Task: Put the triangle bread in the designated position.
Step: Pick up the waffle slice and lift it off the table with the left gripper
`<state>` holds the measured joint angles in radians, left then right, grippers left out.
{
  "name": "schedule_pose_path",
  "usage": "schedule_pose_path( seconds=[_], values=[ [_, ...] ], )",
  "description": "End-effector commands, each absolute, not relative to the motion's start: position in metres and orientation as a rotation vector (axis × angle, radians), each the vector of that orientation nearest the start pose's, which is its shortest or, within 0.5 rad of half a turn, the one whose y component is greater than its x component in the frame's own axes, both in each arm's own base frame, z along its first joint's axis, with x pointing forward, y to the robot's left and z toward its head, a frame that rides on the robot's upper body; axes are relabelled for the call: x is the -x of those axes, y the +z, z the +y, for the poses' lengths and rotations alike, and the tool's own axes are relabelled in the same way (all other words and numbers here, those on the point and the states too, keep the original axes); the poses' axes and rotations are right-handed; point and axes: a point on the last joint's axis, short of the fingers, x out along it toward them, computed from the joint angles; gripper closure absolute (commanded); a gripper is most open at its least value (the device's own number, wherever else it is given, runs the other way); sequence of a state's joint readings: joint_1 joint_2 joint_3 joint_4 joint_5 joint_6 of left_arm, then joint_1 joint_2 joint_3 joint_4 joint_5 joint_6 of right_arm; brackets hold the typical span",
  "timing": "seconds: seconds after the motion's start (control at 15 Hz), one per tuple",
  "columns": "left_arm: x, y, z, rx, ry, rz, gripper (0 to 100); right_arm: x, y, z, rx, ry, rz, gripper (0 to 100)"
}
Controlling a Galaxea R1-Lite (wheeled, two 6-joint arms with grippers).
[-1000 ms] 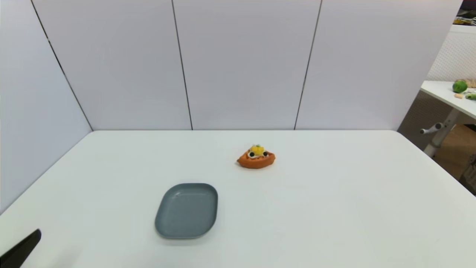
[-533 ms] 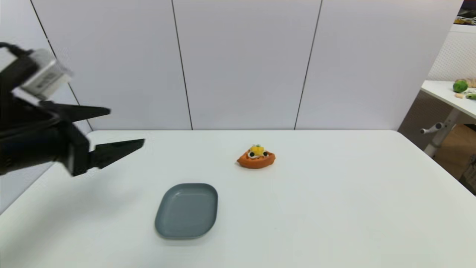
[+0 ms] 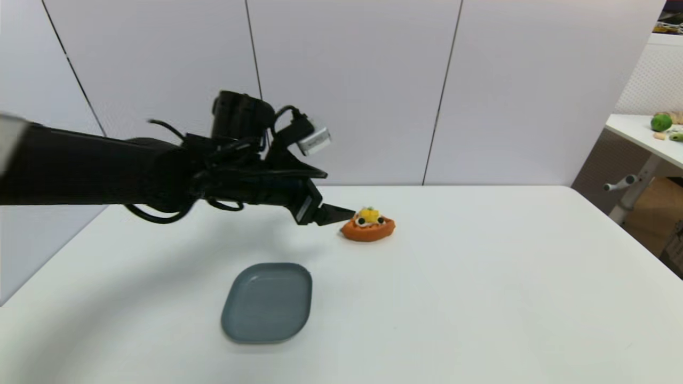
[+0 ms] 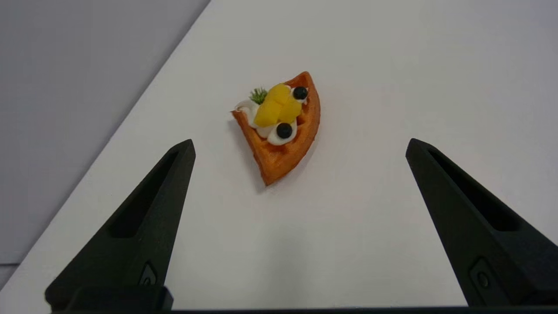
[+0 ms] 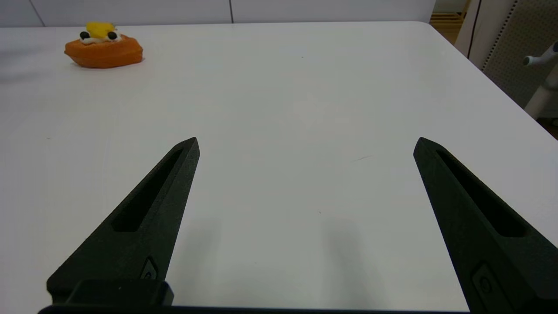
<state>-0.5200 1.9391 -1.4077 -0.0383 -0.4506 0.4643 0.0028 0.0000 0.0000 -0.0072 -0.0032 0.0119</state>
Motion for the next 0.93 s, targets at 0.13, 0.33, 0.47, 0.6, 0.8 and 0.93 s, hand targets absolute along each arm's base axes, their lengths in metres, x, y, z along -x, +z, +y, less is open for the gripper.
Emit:
schedule_pose_path(
  seconds=[0.13, 0.33, 0.47, 0.6, 0.8, 0.93],
  values=[
    [-0.369, 0.146, -0.236, -0.392, -1.094, 0.404, 0, 0.023, 0.076, 0.000, -0.012, 0.000, -0.006, 0],
    [-0.383, 0.136, -0.246, -0.381, -1.092, 0.407, 0, 0.023, 0.076, 0.000, -0.012, 0.000, -0.005, 0],
    [-0.387, 0.130, -0.253, -0.365, -1.097, 0.426, 0, 0.023, 0.076, 0.000, -0.012, 0.000, -0.005, 0],
    [-0.388, 0.123, -0.256, -0.360, -1.099, 0.445, 0, 0.023, 0.076, 0.000, -0.012, 0.000, -0.006, 0],
    [-0.389, 0.116, -0.256, -0.361, -1.098, 0.462, 0, 0.023, 0.076, 0.000, -0.012, 0.000, -0.005, 0],
    [-0.392, 0.113, -0.253, -0.361, -1.083, 0.469, 0, 0.023, 0.076, 0.000, -0.012, 0.000, -0.006, 0]
  ],
)
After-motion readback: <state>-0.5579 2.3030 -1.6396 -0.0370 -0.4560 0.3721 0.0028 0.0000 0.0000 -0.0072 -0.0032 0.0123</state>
